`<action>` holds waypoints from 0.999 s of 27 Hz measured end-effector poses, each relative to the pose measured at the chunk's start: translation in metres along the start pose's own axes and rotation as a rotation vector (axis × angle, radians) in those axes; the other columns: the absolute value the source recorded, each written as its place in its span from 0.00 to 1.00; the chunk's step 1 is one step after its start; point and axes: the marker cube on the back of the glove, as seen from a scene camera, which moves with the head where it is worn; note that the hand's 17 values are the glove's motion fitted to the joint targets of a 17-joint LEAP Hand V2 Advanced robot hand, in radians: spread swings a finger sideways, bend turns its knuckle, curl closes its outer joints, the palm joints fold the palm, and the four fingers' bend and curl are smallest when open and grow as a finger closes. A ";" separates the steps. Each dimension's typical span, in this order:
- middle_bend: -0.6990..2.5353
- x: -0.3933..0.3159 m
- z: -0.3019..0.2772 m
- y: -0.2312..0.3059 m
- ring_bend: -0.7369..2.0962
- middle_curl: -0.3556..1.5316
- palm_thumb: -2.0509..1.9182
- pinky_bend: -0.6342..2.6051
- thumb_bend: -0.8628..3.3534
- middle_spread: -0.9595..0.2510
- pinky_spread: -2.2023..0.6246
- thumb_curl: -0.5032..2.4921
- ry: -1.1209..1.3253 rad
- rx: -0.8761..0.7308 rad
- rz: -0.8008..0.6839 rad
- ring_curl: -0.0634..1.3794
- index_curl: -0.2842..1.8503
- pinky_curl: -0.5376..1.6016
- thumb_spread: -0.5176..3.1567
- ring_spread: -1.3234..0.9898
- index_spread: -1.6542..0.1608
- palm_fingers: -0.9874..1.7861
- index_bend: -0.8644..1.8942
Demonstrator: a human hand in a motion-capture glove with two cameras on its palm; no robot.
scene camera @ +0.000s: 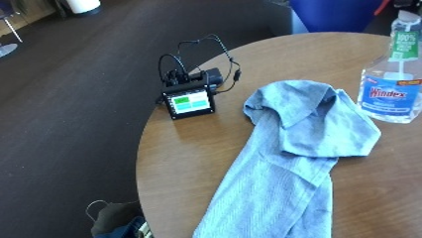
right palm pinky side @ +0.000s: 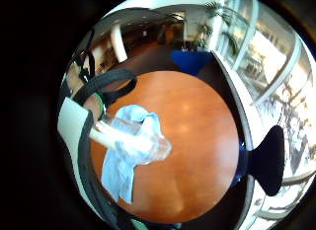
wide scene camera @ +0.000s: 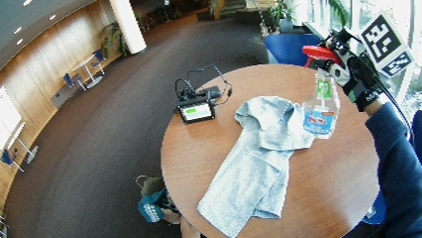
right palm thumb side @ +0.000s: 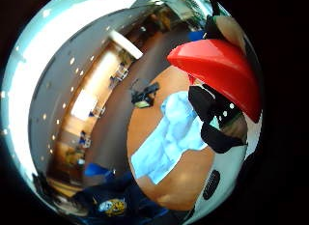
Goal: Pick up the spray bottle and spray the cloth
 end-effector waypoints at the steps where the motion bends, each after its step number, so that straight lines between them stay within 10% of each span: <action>1: 0.33 0.018 0.010 -0.009 0.49 0.42 0.75 0.39 0.20 0.68 0.67 0.30 0.012 0.008 0.064 0.34 0.21 0.43 0.45 0.49 0.74 0.78 0.34; 9: 0.32 0.145 0.059 -0.013 0.47 0.41 0.75 0.39 0.20 0.67 0.68 0.29 0.089 -0.027 0.464 0.33 0.21 0.43 0.46 0.49 0.73 0.76 0.34; 13: 0.29 0.149 0.034 -0.004 0.40 0.41 0.75 0.36 0.20 0.72 0.76 0.29 0.042 -0.002 0.510 0.32 0.24 0.44 0.46 0.52 0.71 0.56 0.38; 27: 0.30 -0.109 0.050 0.113 0.43 0.39 0.71 0.33 0.20 0.73 0.80 0.28 -0.082 -0.690 -0.226 0.29 0.23 0.40 0.47 0.51 0.70 0.67 0.36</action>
